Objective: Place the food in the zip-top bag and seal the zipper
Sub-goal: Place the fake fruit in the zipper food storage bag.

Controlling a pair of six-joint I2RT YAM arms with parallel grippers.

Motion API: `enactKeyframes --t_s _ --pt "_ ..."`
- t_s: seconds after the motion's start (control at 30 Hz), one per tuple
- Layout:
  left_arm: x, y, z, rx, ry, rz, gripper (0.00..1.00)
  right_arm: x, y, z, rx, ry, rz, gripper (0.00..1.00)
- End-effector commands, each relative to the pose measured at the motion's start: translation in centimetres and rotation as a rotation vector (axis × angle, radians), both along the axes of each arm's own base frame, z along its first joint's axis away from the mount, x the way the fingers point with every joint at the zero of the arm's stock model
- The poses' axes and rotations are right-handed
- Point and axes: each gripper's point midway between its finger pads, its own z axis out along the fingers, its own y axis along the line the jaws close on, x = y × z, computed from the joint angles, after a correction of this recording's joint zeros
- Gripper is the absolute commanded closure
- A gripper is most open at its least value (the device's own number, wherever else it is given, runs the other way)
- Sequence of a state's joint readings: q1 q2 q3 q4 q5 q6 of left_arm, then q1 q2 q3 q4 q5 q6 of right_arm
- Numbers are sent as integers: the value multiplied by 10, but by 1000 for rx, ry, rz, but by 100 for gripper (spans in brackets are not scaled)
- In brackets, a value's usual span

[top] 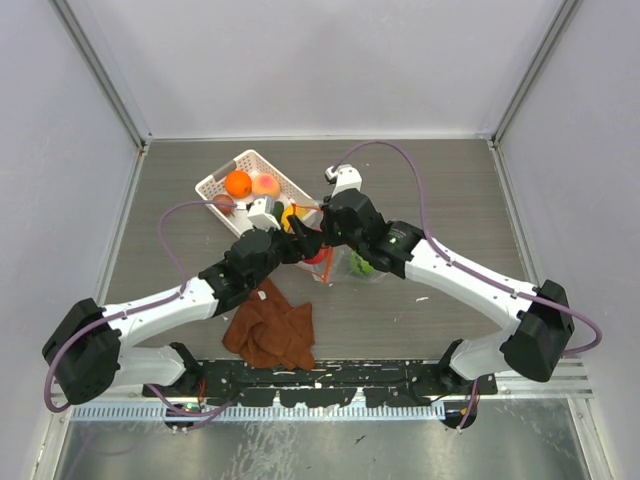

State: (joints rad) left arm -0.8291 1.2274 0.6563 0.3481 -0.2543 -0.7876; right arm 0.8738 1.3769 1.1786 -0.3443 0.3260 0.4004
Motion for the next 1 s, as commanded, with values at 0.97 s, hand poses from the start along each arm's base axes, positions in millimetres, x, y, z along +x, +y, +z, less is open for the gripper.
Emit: enactKeyframes --t_s 0.97 --pt "-40 46 7 269 198 -10 16 -2 -15 19 47 -67 -51 99"
